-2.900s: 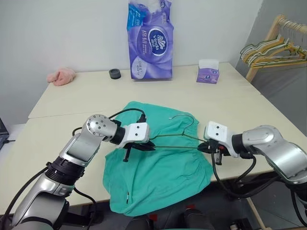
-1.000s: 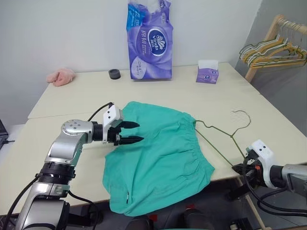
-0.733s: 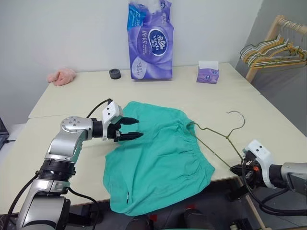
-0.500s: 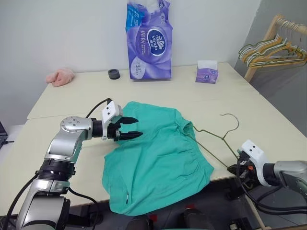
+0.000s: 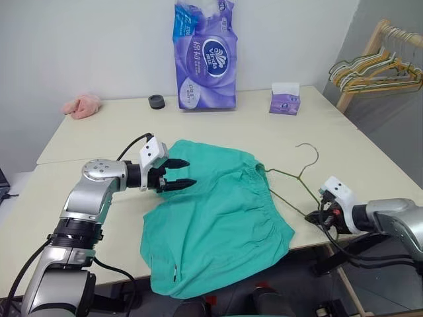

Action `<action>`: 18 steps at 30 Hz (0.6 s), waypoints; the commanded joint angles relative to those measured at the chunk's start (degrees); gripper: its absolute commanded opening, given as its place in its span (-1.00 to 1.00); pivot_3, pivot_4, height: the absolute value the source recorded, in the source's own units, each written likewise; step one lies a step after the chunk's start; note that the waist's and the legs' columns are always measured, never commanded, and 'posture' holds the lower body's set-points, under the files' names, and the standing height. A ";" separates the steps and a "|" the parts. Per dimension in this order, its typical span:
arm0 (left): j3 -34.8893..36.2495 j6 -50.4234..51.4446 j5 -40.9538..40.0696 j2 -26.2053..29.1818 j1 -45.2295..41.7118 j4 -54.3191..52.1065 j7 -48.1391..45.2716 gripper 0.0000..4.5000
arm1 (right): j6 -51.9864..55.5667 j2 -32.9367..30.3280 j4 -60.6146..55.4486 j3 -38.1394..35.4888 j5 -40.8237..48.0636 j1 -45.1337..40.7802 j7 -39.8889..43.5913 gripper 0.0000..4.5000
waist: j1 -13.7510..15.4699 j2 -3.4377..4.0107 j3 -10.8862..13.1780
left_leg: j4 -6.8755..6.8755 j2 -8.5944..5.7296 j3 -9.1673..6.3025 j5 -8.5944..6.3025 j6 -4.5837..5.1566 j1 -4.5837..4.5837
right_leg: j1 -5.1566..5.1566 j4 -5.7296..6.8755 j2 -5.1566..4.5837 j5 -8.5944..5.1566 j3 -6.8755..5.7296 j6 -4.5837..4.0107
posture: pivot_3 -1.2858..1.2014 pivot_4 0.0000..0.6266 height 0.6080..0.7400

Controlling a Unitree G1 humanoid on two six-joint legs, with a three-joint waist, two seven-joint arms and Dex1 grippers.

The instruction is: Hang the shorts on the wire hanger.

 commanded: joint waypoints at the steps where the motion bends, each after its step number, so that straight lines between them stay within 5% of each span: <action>1: 2.61 0.74 -1.47 -0.40 -2.27 -1.07 1.76 0.45 | 1.38 2.26 2.72 1.52 0.35 -4.18 0.13 -1.00 | 0.07 0.01 0.01 | 0.01 -0.01 0.00 0.00 0.00 -0.01 | 0.00 0.00 -0.01 0.00 0.00 0.00 | -0.04 -0.82 1.00; 13: 4.18 3.34 -2.22 -1.17 -3.84 -0.06 5.55 0.45 | 1.66 8.13 6.29 2.10 -0.70 -11.21 -2.41 -1.00 | 0.08 -0.05 -0.03 | 0.02 -0.03 -0.02 0.00 -0.01 -0.03 | -0.03 0.03 -0.03 0.03 0.00 0.00 | -0.02 -0.85 1.00; 18: 5.56 1.83 -2.02 -2.64 -6.62 3.25 8.14 0.95 | 1.89 11.40 3.40 1.36 -0.58 -14.24 -5.17 -1.00 | 0.07 -0.04 -0.03 | 0.02 -0.03 -0.02 0.00 -0.02 -0.07 | -0.13 0.06 -0.02 0.04 0.01 -0.01 | -0.02 -0.86 1.00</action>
